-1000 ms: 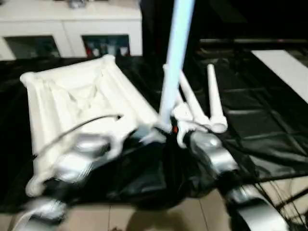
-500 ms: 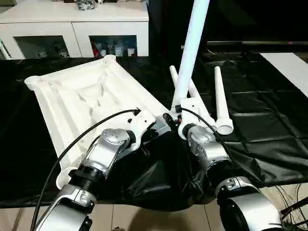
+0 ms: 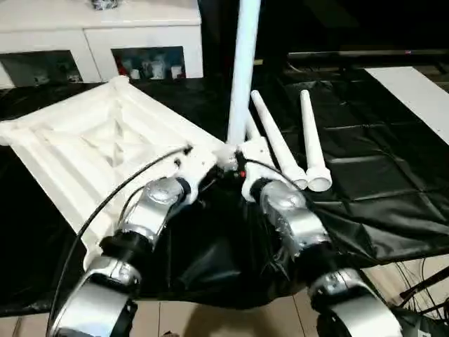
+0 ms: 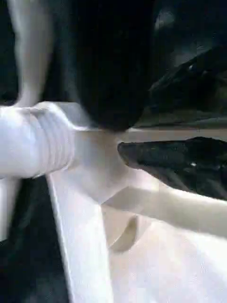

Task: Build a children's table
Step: Rotate leg to tighten, then rotate table base

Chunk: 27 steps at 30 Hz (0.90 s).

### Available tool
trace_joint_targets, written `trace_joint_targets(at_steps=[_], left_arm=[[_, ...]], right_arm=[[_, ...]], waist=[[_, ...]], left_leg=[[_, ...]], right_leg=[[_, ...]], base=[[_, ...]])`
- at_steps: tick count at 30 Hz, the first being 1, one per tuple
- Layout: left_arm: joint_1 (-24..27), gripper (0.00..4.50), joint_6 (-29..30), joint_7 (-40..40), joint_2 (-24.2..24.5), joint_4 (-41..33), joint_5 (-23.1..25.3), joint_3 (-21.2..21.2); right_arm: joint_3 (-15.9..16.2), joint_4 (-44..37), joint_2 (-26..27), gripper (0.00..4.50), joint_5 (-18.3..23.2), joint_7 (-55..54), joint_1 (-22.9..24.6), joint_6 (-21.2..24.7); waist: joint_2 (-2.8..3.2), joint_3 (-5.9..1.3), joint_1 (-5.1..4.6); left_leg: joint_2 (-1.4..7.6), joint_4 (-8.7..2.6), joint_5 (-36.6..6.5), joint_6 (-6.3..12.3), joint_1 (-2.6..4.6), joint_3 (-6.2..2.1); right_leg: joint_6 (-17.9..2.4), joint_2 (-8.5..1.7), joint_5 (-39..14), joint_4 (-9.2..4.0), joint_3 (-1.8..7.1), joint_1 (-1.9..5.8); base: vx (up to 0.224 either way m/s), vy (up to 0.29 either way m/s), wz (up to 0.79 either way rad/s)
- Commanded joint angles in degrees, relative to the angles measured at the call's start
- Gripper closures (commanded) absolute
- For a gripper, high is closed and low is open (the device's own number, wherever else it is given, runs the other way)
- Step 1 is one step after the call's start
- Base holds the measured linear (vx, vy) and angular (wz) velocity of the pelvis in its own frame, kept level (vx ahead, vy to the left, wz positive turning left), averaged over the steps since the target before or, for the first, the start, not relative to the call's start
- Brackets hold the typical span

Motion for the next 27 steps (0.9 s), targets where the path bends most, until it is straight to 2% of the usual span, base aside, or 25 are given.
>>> trace_joint_targets(at_steps=[1,3,4,5,6,9,10,11,12,13,14,16,17,18,19,20,21,23,24,25,27], left_arm=[[-2.08,3.49,-2.06,1.81,0.63,0.04,-1.04,2.39],[-2.69,3.32,-3.63,2.72,1.32,-0.59,-1.70,3.75],[-2.69,3.32,-3.63,2.72,1.32,-0.59,-1.70,3.75],[-2.90,3.08,-4.88,2.59,1.89,-1.36,-2.79,4.92],[-2.91,3.02,-5.53,2.48,2.10,-1.48,-3.09,5.21],[-1.62,2.81,-1.55,3.03,5.17,-6.33,-2.39,6.36],[0.13,2.81,1.80,2.79,7.70,-10.83,-2.59,8.20],[1.27,2.57,3.60,2.19,9.07,-13.46,-3.01,9.37],[1.61,2.53,4.11,1.99,9.44,-14.22,-3.14,9.70],[3.57,2.53,6.09,0.78,11.80,-18.36,-3.27,11.08],[4.62,2.46,6.82,0.20,13.12,-20.43,-3.25,11.68],[8.18,2.21,11.18,-1.29,17.26,-26.90,-3.56,14.53],[9.57,2.21,12.89,-1.86,18.80,-29.22,-3.82,15.72],[11.30,2.21,15.20,-2.31,21.06,-31.65,-3.12,17.23],[11.62,2.21,15.66,-2.33,21.48,-32.11,-3.01,17.45],[13.68,2.21,18.34,-2.96,24.08,-34.60,-2.14,18.68],[14.93,2.21,19.95,-3.50,25.52,-36.00,-1.73,19.34],[20.45,2.21,26.60,-5.72,31.15,-40.96,0.80,21.30],[21.42,2.21,27.53,-6.06,32.06,-41.54,1.49,21.46],[23.98,2.21,29.05,-6.73,34.30,-42.61,3.08,21.59],[26.03,2.21,30.83,-6.73,35.74,-42.91,4.44,22.08]], right_arm=[[0.86,-2.51,-0.14,0.68,-0.67,-0.29,1.29,0.92],[0.92,-4.52,0.28,0.68,-0.26,-0.87,2.16,1.92],[0.92,-4.52,0.28,0.68,-0.26,-0.87,2.16,1.92],[1.02,-6.26,0.55,0.68,-0.05,-1.15,2.74,2.98],[1.10,-7.00,0.62,0.68,-0.04,-1.16,3.00,3.48],[1.69,-8.33,0.59,0.68,-0.27,-0.69,3.37,4.76],[2.22,-8.37,0.35,0.68,-0.69,-0.34,3.45,5.57],[2.69,-8.26,0.14,0.68,-0.99,-0.03,3.54,6.02],[2.84,-8.24,0.08,0.68,-1.07,0.06,3.59,6.14],[3.84,-8.09,-0.27,0.68,-1.66,0.81,3.88,6.63],[4.43,-8.20,-0.46,0.68,-1.99,1.25,4.13,7.00],[5.32,-8.31,-0.48,0.68,-2.60,1.15,4.67,8.12],[5.56,-8.56,-0.45,0.68,-2.72,0.92,4.93,8.70],[5.59,-8.42,-0.27,0.68,-2.80,0.46,5.01,9.27],[5.59,-8.46,-0.24,0.68,-2.81,0.38,5.04,9.42],[5.62,-8.25,-0.09,0.68,-2.96,-0.07,5.07,9.89],[5.67,-7.97,-0.02,0.68,-3.07,-0.30,5.00,9.97],[5.68,-6.19,0.37,0.68,-3.18,-1.02,4.42,10.07],[5.65,-5.84,0.47,0.68,-3.16,-1.12,4.30,10.09],[5.73,-4.97,0.68,0.68,-3.38,-1.33,3.98,9.88],[5.80,-3.85,0.93,0.68,-3.49,-1.42,3.53,9.67]], waist=[[0.37,-3.76,0.04],[0.43,-4.07,0.14],[0.32,-4.18,0.12],[0.30,-4.28,0.16],[0.51,-4.12,0.19],[0.61,-3.99,0.07],[0.68,-3.94,-0.03],[0.68,-3.77,-0.26],[0.70,-3.78,-0.37],[0.95,-3.74,-0.42],[0.83,-3.64,-0.47],[1.08,-3.61,-0.47],[1.00,-3.55,-0.46],[0.82,-3.46,-0.57],[0.98,-3.39,-0.57],[1.08,-3.31,-0.62],[0.97,-3.24,-0.67],[1.05,-3.01,-0.73],[0.97,-2.89,-1.00],[1.07,-2.83,-0.98],[1.17,-2.78,-0.97]], left_leg=[[0.92,-3.15,-6.43,0.46,0.52,-0.29],[0.64,-2.68,-3.02,1.28,0.31,-0.28],[0.57,-2.57,-2.16,1.60,0.21,-0.27],[0.44,-2.42,-0.82,2.10,0.20,-0.25],[0.42,-2.38,-0.84,2.41,0.05,-0.20],[0.82,-2.66,-3.24,1.82,0.18,-0.31],[0.83,-2.70,-3.56,1.61,0.24,-0.27],[0.92,-2.86,-4.65,0.99,0.20,-0.30],[0.92,-2.84,-4.96,0.69,0.25,-0.27],[0.95,-2.83,-5.25,0.26,0.52,-0.19],[1.01,-2.94,-5.06,-0.20,0.31,-0.24],[1.06,-2.96,-5.55,-0.82,0.54,-0.18],[1.05,-3.04,-5.30,-1.03,0.41,-0.21],[0.94,-3.08,-5.77,-1.17,0.49,-0.10],[1.01,-3.19,-6.13,-1.30,0.47,-0.20],[0.99,-3.19,-7.05,-1.67,0.70,-0.08],[0.96,-3.25,-7.11,-1.72,0.63,-0.12],[1.05,-3.47,-8.59,-2.08,0.71,-0.10],[0.91,-3.58,-8.98,-2.09,0.53,-0.15],[0.88,-3.61,-9.33,-2.12,0.74,-0.13],[0.87,-3.59,-9.57,-2.27,0.66,-0.13]], right_leg=[[-11.32,-3.77,6.77,-3.29,2.22,3.01],[-11.65,-3.53,13.73,-2.67,2.17,3.21],[-11.71,-3.52,15.54,-2.49,2.15,3.29],[-11.90,-3.38,17.92,-2.27,2.07,3.27],[-11.97,-3.37,18.67,-2.25,2.01,3.11],[-11.89,-3.59,15.84,-2.34,1.92,3.10],[-11.86,-3.48,15.13,-2.40,1.90,3.00],[-11.88,-3.60,13.28,-2.52,1.88,2.99],[-11.86,-3.60,12.50,-2.55,1.88,2.99],[-11.88,-3.49,10.98,-2.74,1.96,2.73],[-11.89,-3.48,10.26,-2.65,1.94,2.83],[-11.70,-3.40,9.39,-2.68,1.99,2.62],[-11.60,-3.42,9.38,-2.61,1.95,2.60],[-11.49,-3.26,8.42,-2.69,1.97,2.48],[-11.42,-3.37,7.62,-2.71,1.96,2.44],[-11.19,-3.24,6.16,-2.89,2.04,2.25],[-11.09,-3.17,5.99,-2.89,2.05,2.24],[-10.63,-3.18,3.72,-3.00,2.04,1.92],[-10.36,-3.12,2.71,-3.08,2.07,1.99],[-10.34,-3.08,2.01,-3.23,2.10,1.82],[-10.51,-3.03,1.83,-3.24,2.15,1.72]], base=[[0.000,0.000,0.00],[0.000,0.000,0.00],[0.000,0.000,0.00],[0.000,0.000,0.00],[0.000,0.000,0.00],[0.000,0.000,0.00],[0.000,0.000,0.00],[0.000,0.000,0.00],[0.000,0.000,0.00],[0.000,0.000,0.00],[0.000,0.000,0.00],[0.000,0.000,0.00],[0.000,0.000,0.00],[0.000,0.000,0.00],[0.000,0.000,0.00],[0.000,0.000,0.00],[0.000,0.000,0.00],[0.000,0.000,0.00],[0.000,0.000,0.00],[0.000,0.000,0.00],[0.000,0.000,0.00]])
